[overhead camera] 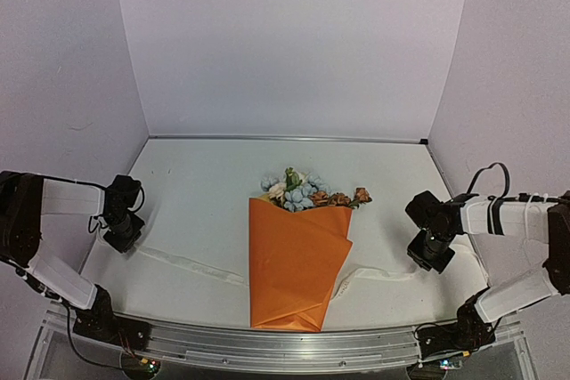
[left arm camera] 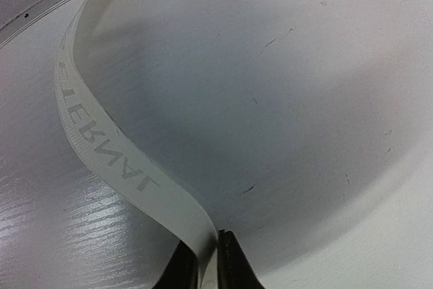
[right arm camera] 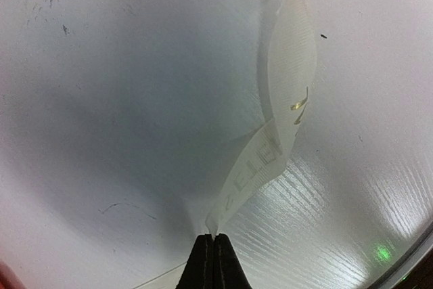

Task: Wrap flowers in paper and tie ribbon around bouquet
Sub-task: Pick up the left side of the ribbon at the center of the board, then place the left side of the ribbon on the folded bouquet.

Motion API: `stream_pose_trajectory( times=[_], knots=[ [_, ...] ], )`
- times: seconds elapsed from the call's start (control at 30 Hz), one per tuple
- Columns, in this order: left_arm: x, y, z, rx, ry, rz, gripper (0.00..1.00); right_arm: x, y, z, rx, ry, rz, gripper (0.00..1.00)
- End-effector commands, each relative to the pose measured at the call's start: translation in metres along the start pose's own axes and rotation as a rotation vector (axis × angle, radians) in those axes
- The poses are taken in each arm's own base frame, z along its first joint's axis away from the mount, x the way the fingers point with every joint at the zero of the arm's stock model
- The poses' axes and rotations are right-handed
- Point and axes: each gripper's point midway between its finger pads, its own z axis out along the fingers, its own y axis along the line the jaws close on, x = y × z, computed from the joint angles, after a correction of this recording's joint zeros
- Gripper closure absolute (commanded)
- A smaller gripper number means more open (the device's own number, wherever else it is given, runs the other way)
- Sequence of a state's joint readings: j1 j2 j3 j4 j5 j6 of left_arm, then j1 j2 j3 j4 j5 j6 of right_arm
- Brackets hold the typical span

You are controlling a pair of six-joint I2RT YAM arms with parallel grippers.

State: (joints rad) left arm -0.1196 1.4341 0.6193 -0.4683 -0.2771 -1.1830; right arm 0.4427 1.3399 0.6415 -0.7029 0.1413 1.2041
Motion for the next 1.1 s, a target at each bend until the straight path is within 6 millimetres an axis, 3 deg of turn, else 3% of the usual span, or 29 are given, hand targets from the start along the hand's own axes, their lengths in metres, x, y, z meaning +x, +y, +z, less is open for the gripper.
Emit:
stream_pose_trajectory(
  times=[0.0,0.3,0.7,0.83,1.07],
  knots=[
    [-0.004,-0.005,0.006,0.025,-0.001,-0.016,0.99,-0.009,0.001,-0.003,0.001,-0.037,0.007,1.00],
    [-0.044,-0.051,-0.011,0.145,-0.100,-0.024,1.00,-0.030,0.009,-0.003,-0.006,-0.061,0.032,1.00],
    [-0.075,-0.061,-0.001,0.185,-0.105,-0.074,1.00,-0.077,0.043,-0.014,-0.054,-0.086,0.054,1.00],
    [-0.073,-0.060,-0.004,0.200,-0.091,-0.070,1.00,-0.073,0.050,-0.017,-0.084,-0.053,0.052,1.00],
    [-0.056,-0.061,-0.026,0.324,-0.045,0.021,1.00,-0.052,0.028,-0.020,-0.120,-0.020,0.060,1.00]
  ],
)
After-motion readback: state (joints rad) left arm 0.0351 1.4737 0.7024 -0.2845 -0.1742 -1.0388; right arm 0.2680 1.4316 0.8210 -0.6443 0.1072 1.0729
